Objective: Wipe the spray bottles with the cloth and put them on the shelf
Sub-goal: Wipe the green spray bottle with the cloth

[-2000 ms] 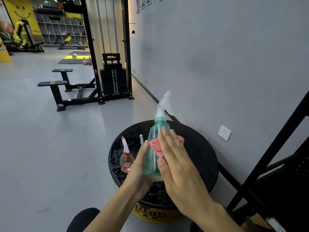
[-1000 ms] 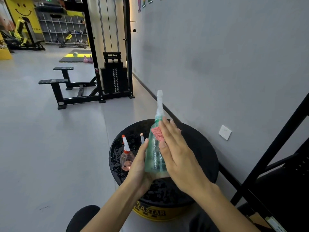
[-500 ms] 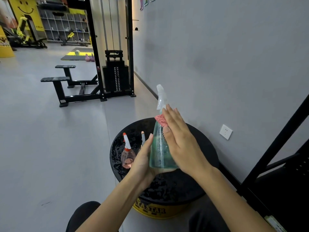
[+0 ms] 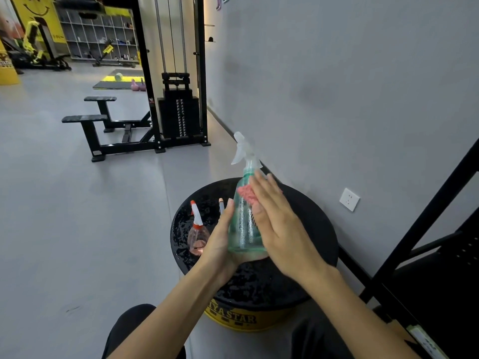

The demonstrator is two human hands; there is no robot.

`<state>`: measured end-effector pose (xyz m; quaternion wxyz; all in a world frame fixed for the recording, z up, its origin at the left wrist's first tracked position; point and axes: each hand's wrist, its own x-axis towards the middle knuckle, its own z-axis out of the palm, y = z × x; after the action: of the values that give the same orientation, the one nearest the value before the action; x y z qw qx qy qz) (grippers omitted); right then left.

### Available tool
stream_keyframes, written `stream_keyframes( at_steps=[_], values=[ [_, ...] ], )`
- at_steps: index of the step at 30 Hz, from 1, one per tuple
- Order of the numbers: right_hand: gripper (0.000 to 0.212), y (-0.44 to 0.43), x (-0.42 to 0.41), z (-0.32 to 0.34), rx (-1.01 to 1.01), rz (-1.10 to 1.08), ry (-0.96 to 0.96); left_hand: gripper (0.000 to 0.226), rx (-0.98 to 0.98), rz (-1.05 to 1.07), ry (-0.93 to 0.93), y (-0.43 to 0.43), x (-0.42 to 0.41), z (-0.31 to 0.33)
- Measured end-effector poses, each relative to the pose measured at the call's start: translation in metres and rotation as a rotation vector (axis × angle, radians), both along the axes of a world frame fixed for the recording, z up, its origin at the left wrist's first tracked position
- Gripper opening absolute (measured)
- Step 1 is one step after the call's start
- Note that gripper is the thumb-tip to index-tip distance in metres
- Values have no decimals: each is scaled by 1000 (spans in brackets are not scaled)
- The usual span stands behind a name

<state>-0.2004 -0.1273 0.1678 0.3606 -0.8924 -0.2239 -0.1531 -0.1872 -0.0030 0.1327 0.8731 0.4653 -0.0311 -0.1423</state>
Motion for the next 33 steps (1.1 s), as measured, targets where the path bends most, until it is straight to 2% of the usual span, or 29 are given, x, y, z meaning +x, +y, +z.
stream_keyframes(
  at_steps=[4, 7, 11, 14, 17, 23, 29, 33],
  values=[
    [51, -3, 14, 8, 17, -27, -3, 39, -26, -9, -13, 0, -1, 0],
    [50, 0, 3, 1, 45, 1, -7, 43, -25, 7, -11, 2, -1, 3],
    [50, 5, -23, -19, -48, -5, -112, 40, -28, 56, 25, 5, 2, 0],
    [50, 4, -26, -23, -113, -26, -185, 52, 1, 15, 25, 4, 3, -3],
    [50, 2, -14, -9, -88, -41, -161, 40, -1, -30, 12, 3, 1, -1],
    [50, -5, 17, 13, 39, -41, -22, 46, -22, -48, 65, -4, 0, -7],
    [50, 2, -10, -1, 24, 12, -12, 50, -37, -21, 56, -1, 1, -1],
    [50, 4, -31, -20, -30, 10, -77, 54, -4, 11, 54, 5, 1, -2]
  ],
)
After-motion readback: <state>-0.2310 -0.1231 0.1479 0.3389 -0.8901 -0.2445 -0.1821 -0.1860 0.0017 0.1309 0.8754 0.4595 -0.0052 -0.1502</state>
